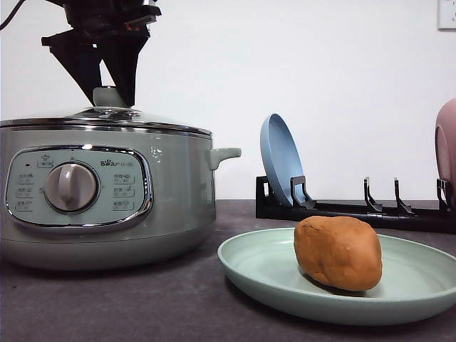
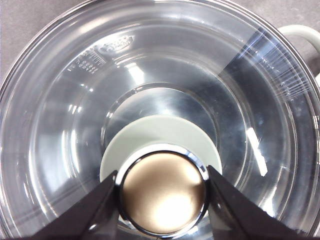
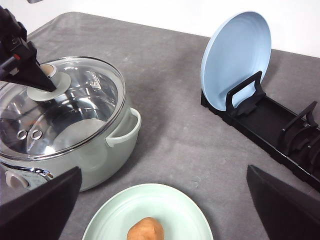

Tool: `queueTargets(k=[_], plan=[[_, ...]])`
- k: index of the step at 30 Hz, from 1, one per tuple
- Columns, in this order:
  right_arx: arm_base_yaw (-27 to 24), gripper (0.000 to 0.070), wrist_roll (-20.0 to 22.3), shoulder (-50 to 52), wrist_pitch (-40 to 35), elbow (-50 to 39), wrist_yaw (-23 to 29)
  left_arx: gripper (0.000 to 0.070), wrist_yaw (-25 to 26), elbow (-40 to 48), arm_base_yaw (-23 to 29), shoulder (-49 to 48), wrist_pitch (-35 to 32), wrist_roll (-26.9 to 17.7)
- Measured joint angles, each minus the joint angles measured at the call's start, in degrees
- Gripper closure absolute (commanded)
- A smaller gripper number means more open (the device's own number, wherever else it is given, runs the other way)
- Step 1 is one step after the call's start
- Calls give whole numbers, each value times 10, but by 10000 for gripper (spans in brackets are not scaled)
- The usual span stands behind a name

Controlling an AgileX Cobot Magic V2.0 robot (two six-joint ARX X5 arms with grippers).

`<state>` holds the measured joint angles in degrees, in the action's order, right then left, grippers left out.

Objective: Transfer potato from steamer to green plate

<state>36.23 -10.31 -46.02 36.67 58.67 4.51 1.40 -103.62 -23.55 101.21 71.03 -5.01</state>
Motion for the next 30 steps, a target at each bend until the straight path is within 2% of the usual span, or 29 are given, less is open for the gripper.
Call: queueTargets(k=[1, 5, 7, 13, 18, 25, 30], plan=[[0, 33, 0, 0, 0, 0, 0, 631, 0, 0, 0, 0, 1, 0], [0, 33, 0, 0, 0, 0, 0, 294, 0, -1, 0, 1, 4, 4], [0, 33, 0, 0, 0, 0, 0, 221, 0, -1, 0, 1, 7, 5], [0, 33, 0, 0, 0, 0, -1, 221, 0, -1, 0, -2, 6, 5], [0, 33, 0, 0, 6, 0, -12, 223, 0, -2, 0, -42, -1, 8], [0, 34, -1, 0, 41, 0, -56, 227, 1, -10, -10, -124, 6, 22], [0, 34, -6, 0, 89, 0, -106, 230, 5, -10, -26, -168, 20, 28]])
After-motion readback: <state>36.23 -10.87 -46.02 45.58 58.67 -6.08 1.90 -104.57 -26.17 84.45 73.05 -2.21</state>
